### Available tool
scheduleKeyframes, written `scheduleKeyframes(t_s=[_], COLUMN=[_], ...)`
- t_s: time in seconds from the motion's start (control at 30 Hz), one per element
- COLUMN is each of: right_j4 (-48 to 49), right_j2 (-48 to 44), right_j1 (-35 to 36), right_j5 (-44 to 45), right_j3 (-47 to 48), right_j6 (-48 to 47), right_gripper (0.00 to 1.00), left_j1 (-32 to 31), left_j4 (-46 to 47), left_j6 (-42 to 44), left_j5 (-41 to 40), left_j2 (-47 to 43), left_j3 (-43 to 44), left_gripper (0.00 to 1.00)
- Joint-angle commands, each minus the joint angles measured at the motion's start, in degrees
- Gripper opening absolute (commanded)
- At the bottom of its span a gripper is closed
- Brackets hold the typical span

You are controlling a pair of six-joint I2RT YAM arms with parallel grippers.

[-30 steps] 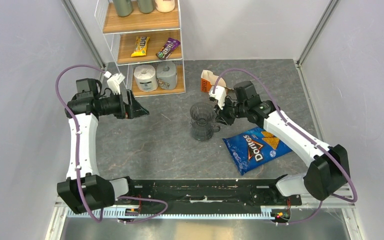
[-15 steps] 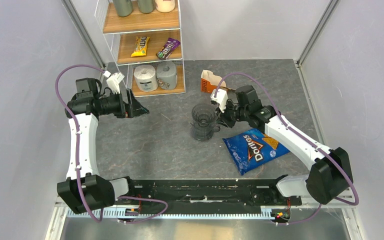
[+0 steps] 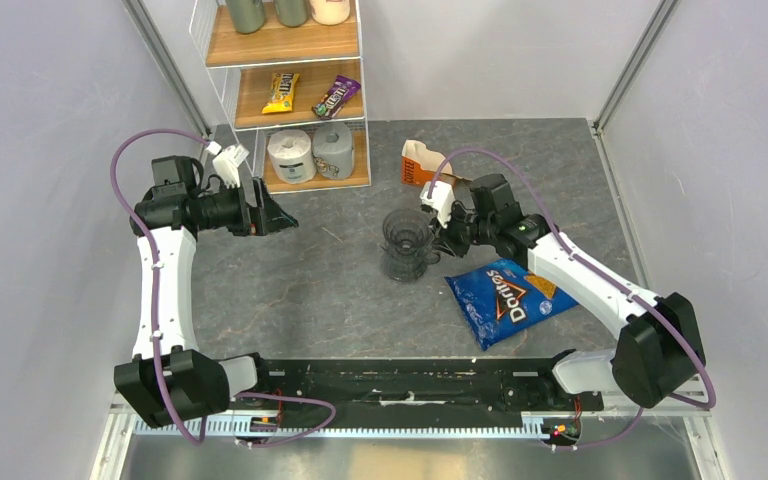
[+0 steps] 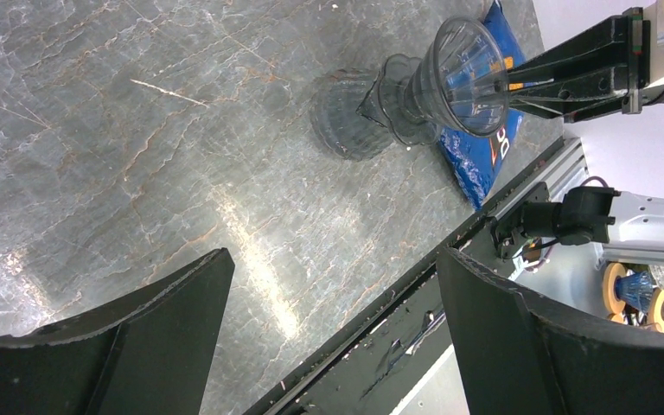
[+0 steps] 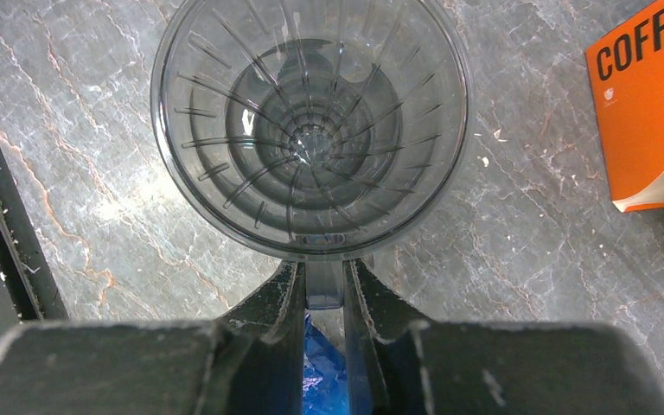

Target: Place the coffee filter in the dripper

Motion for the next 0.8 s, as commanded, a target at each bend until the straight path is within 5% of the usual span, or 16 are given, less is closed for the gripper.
scheduleKeyframes(t_s=[0.0,0.53,0.67,0.77], right_j4=[4.1,5.4,5.0,4.7], right_j2=[0.0,1.3,1.4,1.4], right_j1=[0.6,0.9,1.1,1.1], right_j5=[-0.7,-0.3,-0.5,-0.7], right_j3=[-1.0,-1.2,-1.1,-1.1], right_j6=[-1.0,-2.0,-2.2,-2.2], right_gripper=[0.00,0.00,0.16,0.40], left_j1=[-0.3,-0.3,-0.3,-0.3], left_j4=[1.5,1.6,1.6,1.6], left_j6=[-1.7,-2.1,-2.0,-2.0], left_j5=[0.2,0.1,-0.1,0.0], left_j2=[-0.4,0.0,0.1,0.3], left_j3=[0.3,0.7,0.7,0.9], left_gripper=[0.96,0.97,0.97,0.97])
